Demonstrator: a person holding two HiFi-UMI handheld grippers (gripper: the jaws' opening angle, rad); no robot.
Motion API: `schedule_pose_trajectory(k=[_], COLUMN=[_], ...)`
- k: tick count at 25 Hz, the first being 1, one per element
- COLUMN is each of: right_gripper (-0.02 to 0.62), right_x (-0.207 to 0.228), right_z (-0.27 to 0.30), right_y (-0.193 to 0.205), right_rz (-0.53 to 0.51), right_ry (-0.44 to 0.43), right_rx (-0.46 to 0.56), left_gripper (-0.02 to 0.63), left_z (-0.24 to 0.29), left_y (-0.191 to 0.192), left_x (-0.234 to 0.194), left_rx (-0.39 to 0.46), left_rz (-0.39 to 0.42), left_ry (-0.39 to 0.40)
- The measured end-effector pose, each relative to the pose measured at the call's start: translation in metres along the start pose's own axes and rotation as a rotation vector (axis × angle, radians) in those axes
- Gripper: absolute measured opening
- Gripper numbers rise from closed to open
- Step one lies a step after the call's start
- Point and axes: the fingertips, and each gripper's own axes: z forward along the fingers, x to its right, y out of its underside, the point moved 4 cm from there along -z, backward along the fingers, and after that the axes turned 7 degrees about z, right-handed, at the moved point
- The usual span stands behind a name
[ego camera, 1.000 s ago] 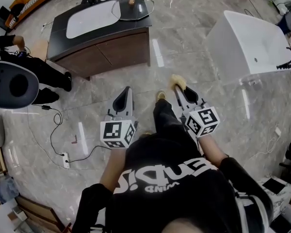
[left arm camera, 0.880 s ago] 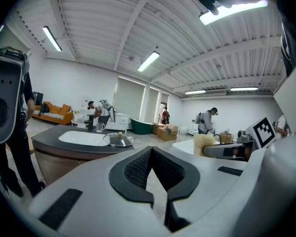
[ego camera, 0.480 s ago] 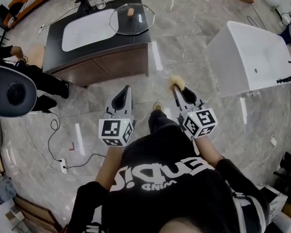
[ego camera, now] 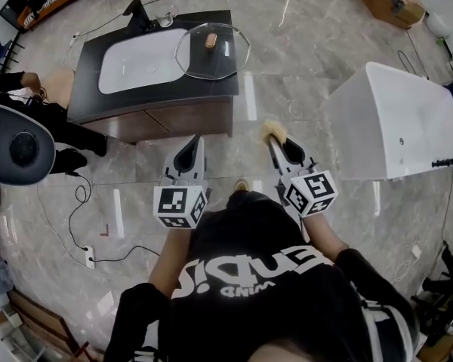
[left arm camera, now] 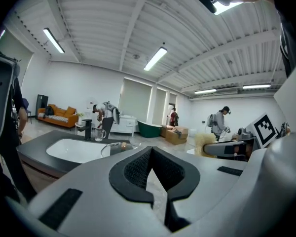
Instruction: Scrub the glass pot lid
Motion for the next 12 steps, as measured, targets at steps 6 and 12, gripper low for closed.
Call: schedule_pose_trajectory(k=[6,12], right_gripper=[0.048,0.048], right_x=[0.024,0.036], right_z=[0.03,0.054], right_y=[-0.012,-0.019], right_rz=[-0.01,0.0], right_ry=[-0.049,-0.07], right_rx=[-0.019,-0.033], left_gripper=[0.014,0.014], left_z=[0.031,0.049], left_y=[-0.005,-0.01], left_x=[-0.009,-0.022], left_rx=[0.001,-0.01], left_rz=[-0.006,-0.005], left_ry=[-0.057,-0.081])
